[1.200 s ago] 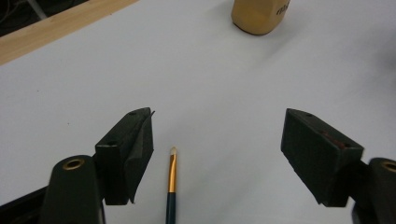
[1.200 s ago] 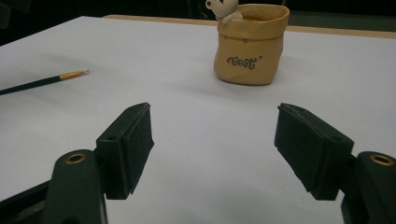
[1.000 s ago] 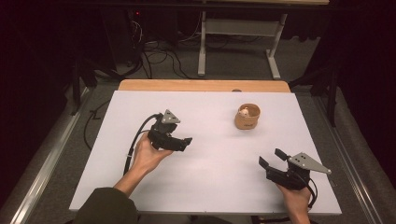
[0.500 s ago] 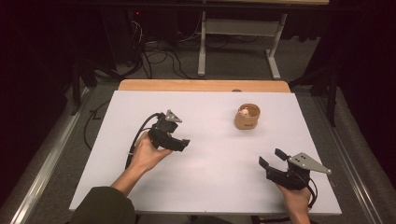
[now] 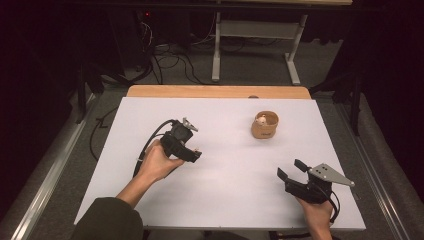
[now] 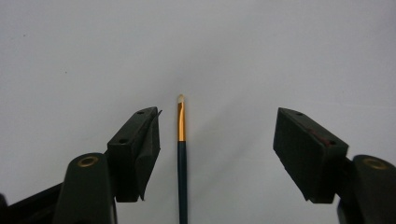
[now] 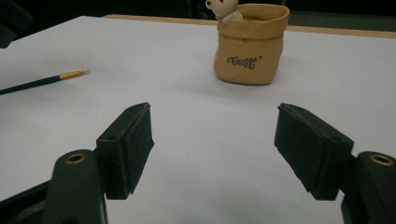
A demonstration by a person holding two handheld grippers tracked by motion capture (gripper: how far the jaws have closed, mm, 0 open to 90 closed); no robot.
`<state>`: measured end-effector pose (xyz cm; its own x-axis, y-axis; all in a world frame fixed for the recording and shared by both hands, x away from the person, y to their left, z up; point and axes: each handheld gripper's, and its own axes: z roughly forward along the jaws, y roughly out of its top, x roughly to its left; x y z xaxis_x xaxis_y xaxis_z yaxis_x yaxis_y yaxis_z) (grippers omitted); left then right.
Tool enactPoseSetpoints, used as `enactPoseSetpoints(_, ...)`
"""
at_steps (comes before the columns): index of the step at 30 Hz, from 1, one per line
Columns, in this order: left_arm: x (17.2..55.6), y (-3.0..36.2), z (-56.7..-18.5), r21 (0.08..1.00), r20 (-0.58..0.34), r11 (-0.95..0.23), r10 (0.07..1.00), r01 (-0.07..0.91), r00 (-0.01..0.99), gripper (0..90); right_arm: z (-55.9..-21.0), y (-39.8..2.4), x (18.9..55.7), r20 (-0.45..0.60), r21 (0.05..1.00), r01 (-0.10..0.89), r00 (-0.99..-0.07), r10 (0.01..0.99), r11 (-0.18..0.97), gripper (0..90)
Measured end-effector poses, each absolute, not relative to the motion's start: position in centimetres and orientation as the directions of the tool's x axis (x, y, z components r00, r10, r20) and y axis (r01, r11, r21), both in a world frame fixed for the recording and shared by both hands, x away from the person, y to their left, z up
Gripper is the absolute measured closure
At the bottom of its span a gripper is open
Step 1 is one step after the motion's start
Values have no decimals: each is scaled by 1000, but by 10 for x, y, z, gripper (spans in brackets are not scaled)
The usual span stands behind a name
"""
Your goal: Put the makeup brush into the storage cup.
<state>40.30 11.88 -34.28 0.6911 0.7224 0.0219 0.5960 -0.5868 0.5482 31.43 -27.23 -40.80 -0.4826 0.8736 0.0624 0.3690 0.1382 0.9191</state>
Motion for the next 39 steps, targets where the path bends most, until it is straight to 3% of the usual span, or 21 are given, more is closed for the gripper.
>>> enactPoseSetpoints(24,415,120,-353,378,32,-651,720,658,693,356,-408,-273,314,62,920,368,-481,875,138,297)
enactPoseSetpoints(39,418,123,-367,334,13,-663,715,670,699,398,-408,-273,314,58,920,367,-480,875,140,297)
